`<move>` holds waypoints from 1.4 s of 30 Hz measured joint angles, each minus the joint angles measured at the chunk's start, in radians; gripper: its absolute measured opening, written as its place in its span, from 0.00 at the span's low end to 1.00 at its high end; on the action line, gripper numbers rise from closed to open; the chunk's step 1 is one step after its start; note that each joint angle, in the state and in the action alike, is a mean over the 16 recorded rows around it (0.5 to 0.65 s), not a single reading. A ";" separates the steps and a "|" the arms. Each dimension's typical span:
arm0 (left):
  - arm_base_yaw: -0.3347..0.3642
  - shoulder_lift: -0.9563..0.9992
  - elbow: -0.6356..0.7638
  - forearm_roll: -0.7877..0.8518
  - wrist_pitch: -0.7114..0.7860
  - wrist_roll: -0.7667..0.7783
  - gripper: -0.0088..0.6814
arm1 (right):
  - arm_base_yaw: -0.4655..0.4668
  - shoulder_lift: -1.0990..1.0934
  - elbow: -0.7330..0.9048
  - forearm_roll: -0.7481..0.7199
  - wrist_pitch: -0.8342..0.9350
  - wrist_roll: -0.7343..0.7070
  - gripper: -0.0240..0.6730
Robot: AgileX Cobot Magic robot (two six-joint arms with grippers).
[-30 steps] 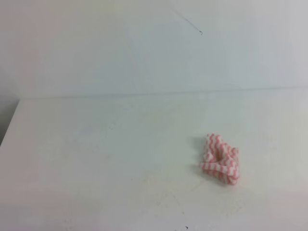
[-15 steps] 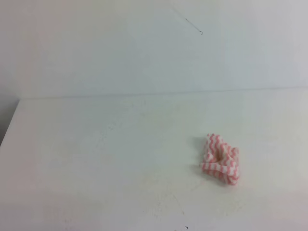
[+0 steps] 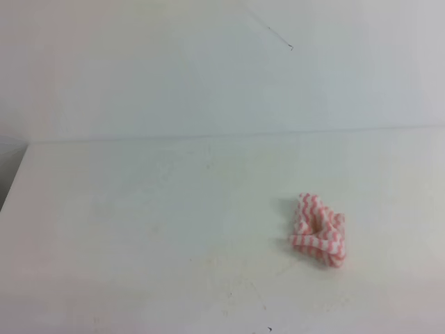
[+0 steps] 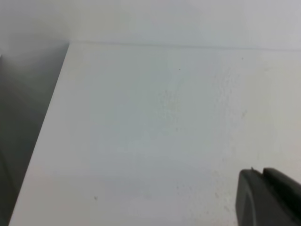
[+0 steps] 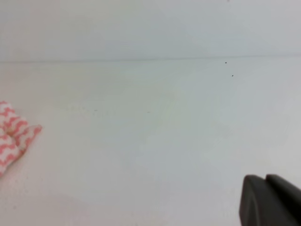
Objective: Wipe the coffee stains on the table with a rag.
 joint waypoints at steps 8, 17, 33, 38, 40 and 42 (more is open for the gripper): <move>0.004 -0.001 -0.005 0.000 0.002 0.001 0.01 | 0.000 0.000 0.000 0.000 0.000 0.000 0.03; 0.010 -0.002 -0.003 0.000 0.002 0.001 0.01 | 0.000 0.000 0.000 0.000 0.000 0.000 0.03; 0.000 -0.002 -0.011 0.000 0.004 -0.001 0.01 | 0.000 0.000 0.000 0.000 0.000 0.000 0.03; -0.001 -0.002 -0.011 0.000 0.004 -0.002 0.01 | 0.000 0.000 0.000 0.000 0.000 0.000 0.03; -0.001 -0.002 -0.005 0.000 0.002 -0.002 0.01 | 0.000 0.000 0.000 0.000 0.000 0.000 0.03; -0.001 -0.004 0.000 0.000 0.000 -0.001 0.01 | 0.000 0.000 0.000 0.000 0.000 0.000 0.03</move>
